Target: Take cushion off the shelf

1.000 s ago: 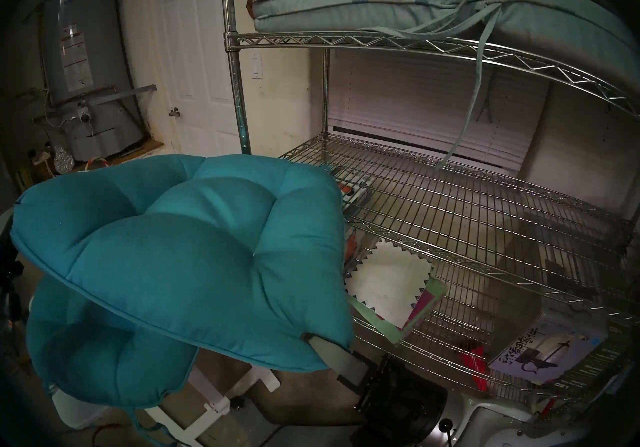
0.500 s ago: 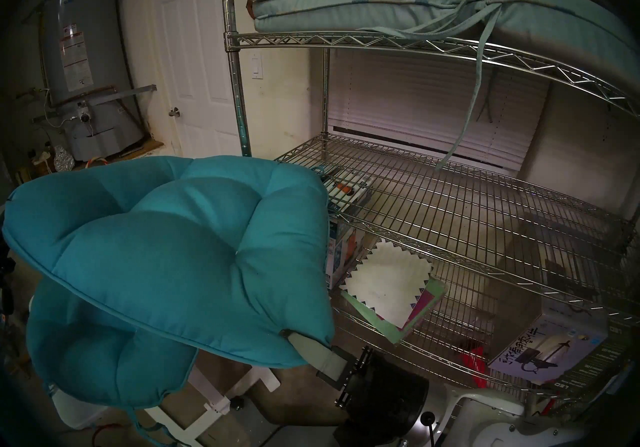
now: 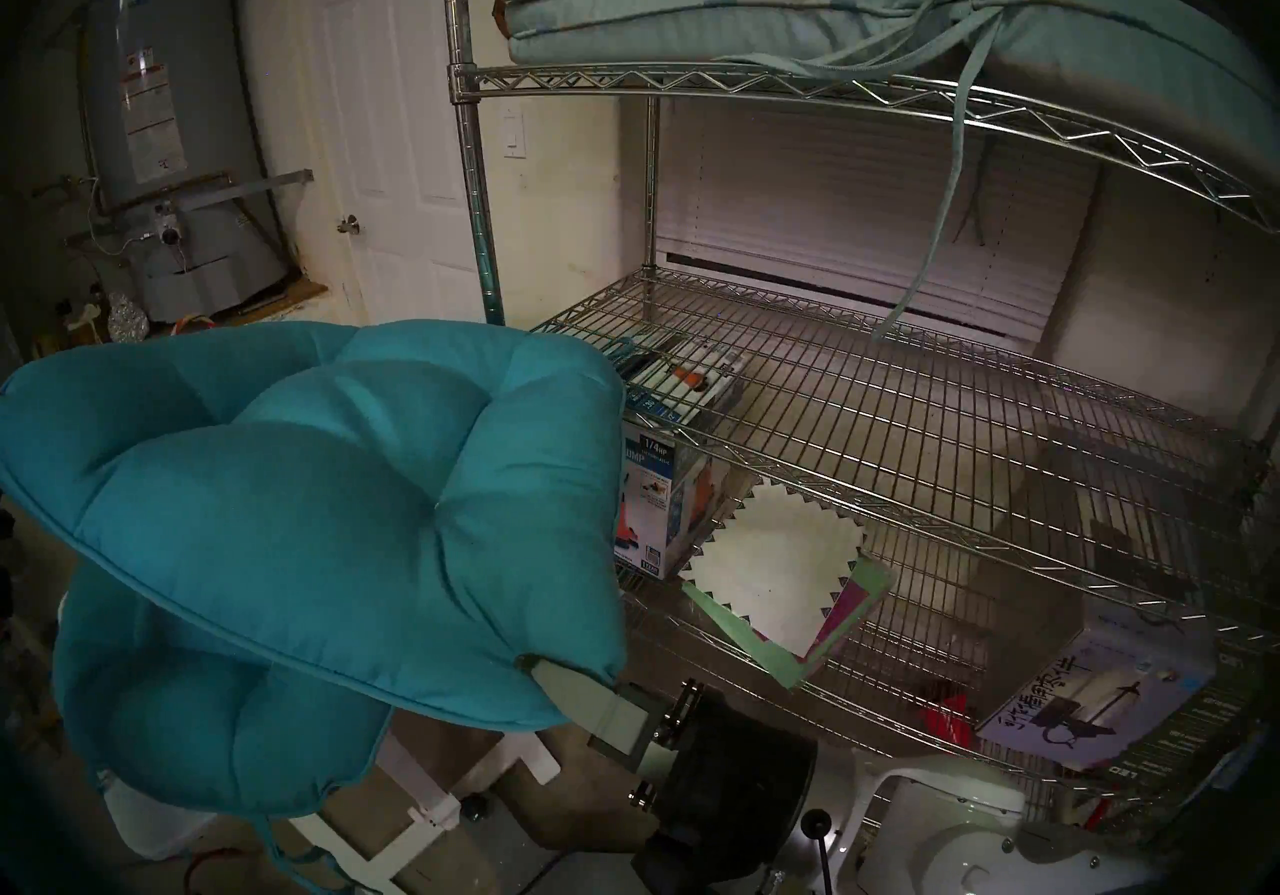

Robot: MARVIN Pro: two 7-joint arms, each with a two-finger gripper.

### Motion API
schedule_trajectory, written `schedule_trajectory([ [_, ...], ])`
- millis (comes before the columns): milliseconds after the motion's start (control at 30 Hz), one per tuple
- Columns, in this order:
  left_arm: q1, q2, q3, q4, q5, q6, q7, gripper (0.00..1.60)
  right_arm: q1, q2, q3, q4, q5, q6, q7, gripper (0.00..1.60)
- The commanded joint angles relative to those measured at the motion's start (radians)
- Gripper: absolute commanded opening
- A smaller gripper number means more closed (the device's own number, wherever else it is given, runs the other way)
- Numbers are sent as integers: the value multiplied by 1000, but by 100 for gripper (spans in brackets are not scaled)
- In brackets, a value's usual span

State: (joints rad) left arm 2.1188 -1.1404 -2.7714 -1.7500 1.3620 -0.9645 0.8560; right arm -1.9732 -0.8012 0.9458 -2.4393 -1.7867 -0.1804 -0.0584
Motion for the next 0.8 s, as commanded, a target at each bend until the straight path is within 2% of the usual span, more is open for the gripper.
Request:
schedule_trajectory([
  [0, -19, 41, -56, 8, -43, 5, 37, 0, 68, -46, -18, 13, 8, -45, 18, 0],
  [767, -23, 47, -89, 40, -40, 5, 38, 0, 207, -139, -105, 88, 34, -217, 58, 0],
])
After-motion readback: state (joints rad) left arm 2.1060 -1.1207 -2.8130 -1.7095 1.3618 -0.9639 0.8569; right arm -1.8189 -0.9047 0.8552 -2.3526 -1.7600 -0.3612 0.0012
